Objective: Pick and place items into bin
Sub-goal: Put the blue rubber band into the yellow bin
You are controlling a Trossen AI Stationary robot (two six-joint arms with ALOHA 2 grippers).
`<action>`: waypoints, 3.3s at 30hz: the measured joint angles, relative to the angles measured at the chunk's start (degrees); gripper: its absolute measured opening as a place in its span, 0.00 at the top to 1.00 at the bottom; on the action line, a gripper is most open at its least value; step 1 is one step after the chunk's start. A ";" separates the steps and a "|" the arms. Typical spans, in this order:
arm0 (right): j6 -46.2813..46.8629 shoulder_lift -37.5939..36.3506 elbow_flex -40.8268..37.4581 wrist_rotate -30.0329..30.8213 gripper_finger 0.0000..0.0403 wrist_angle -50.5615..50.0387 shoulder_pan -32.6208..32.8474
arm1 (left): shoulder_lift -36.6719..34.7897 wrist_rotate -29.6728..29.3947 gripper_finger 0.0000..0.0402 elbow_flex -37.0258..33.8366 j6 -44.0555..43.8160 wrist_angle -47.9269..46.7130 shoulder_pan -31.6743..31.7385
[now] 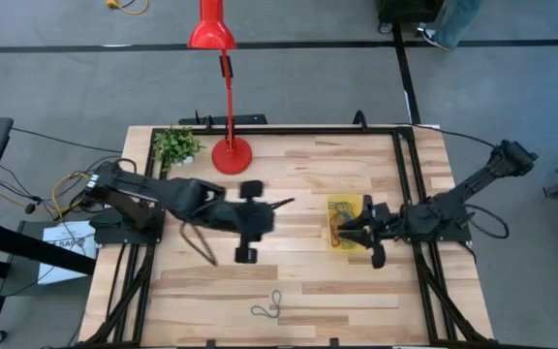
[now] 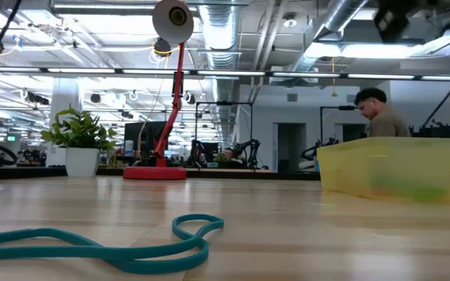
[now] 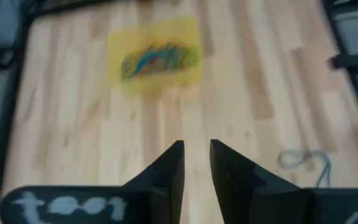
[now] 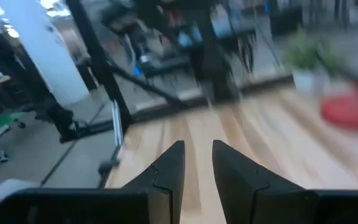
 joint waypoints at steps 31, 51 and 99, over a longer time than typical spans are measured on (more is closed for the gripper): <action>-12.23 56.89 22.84 -26.95 0.81 35.53 -9.28 | -25.00 -42.79 0.83 -50.91 -42.23 11.71 -27.59; 1.01 55.83 43.99 -17.51 0.81 -19.31 -10.41 | -24.93 -42.55 0.83 -50.84 -42.71 11.61 -29.81; -13.43 74.57 51.62 -21.25 0.81 -20.72 -5.78 | -24.89 -42.59 0.83 -50.80 -42.66 12.61 -29.79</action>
